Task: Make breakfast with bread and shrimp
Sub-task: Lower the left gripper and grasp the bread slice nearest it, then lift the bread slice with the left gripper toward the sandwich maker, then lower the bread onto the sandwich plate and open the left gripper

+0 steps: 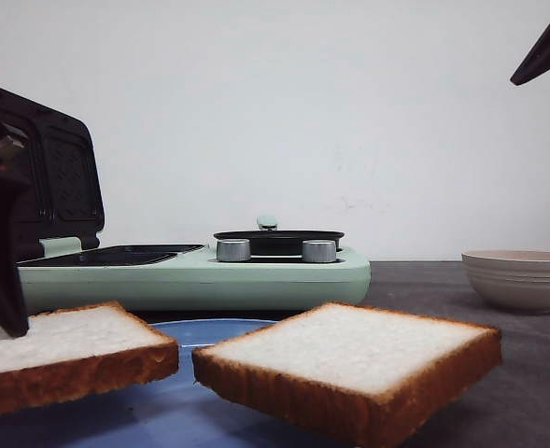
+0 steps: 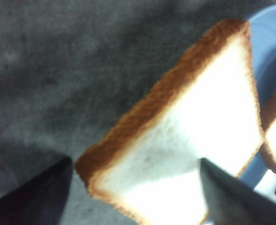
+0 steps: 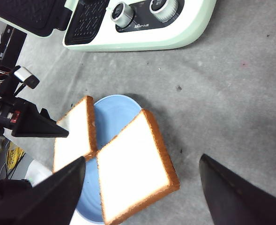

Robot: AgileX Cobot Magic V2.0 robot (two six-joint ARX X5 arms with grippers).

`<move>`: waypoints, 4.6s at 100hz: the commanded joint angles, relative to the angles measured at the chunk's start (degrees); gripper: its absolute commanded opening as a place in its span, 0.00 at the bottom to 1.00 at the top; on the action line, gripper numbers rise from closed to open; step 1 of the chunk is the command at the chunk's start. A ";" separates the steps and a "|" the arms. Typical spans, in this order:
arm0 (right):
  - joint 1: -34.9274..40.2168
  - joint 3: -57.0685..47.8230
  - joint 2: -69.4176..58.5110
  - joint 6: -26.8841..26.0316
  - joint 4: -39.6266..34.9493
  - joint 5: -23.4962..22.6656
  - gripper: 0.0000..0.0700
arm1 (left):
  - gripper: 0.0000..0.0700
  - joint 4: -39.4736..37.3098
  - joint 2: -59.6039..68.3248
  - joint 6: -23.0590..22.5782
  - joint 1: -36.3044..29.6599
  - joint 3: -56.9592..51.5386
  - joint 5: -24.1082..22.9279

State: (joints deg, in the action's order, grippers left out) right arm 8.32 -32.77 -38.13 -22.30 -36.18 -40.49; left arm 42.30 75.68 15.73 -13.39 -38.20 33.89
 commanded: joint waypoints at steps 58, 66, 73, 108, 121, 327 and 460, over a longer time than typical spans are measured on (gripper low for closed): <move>0.17 -0.79 -0.33 0.92 0.63 0.46 0.69 | 0.00 0.87 -5.92 -3.06 0.31 -5.60 0.83; 0.17 -0.79 -0.33 0.94 0.66 0.70 0.69 | 0.00 0.87 -7.32 -3.06 0.31 -7.41 0.83; 0.17 -0.79 -0.33 0.94 0.70 1.20 0.69 | 0.00 0.81 -7.98 -3.06 0.31 -8.72 0.85; 0.17 -0.79 -0.33 1.38 0.81 1.53 0.69 | 0.00 -3.63 -9.22 0.26 0.31 -12.24 4.20; 0.17 -0.79 -0.33 1.77 0.81 1.53 0.69 | 0.00 -8.87 -9.88 4.13 0.31 -13.86 5.42; 1.11 -0.79 -0.39 1.99 3.30 3.08 0.68 | 0.00 -19.34 36.06 -37.57 -9.79 -57.92 -60.98; 3.37 -0.79 -0.37 3.50 1.60 3.45 0.68 | 0.00 -25.62 41.42 -57.24 -9.05 -62.14 -58.45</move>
State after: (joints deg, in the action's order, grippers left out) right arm 11.49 -32.77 -38.13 -19.70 -34.94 -37.23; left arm 17.41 115.70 -39.79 -22.59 -98.74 -24.88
